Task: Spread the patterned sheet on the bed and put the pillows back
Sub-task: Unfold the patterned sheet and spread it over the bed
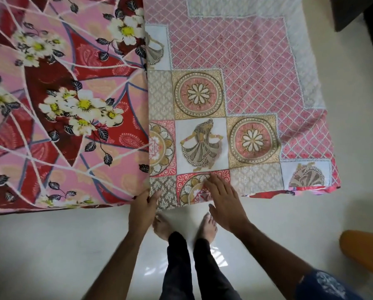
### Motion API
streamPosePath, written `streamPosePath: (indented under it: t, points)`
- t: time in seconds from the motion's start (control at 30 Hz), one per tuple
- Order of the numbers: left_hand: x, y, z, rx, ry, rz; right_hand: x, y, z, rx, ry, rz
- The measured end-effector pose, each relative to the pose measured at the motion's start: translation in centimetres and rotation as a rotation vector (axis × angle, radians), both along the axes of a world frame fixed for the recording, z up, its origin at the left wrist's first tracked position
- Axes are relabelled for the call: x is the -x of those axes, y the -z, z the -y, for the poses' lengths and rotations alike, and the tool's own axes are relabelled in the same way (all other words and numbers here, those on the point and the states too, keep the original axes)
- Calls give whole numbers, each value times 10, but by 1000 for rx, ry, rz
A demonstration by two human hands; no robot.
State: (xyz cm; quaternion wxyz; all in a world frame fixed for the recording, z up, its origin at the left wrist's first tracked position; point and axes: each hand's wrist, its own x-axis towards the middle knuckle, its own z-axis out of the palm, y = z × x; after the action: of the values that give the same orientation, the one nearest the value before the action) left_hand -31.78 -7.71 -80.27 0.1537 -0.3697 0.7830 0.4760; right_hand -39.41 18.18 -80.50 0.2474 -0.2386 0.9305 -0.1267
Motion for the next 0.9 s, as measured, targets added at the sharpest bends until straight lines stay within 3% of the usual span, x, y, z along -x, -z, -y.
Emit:
streamPosePath:
  t: [0.13, 0.23, 0.37, 0.43, 0.5, 0.57, 0.7, 0.9]
  points:
    - [9, 8, 1, 37, 48, 71, 0, 1, -8, 94, 12, 0]
    - [10, -16, -23, -322, -276, -154, -3, 5, -25, 152, 184, 131]
    - [1, -26, -41, -663, -574, -286, -3, -4, -39, 532, 1004, 948]
    - [1, -28, -41, -750, -628, -304, 5, -2, -48, 873, 1325, 1076]
    - [0, -30, -36, -776, -644, -313, 17, 1, -61, 1203, 1534, 984]
    - [1, -31, -33, -785, -635, -300, 33, -4, -73, 1404, 1681, 837]
    - [3, -18, -34, -790, -675, -293, 64, -3, -110, 1425, 1825, 619]
    - [-2, 13, -64, -724, -803, -282, 109, -1, -198, 1446, 1851, 503]
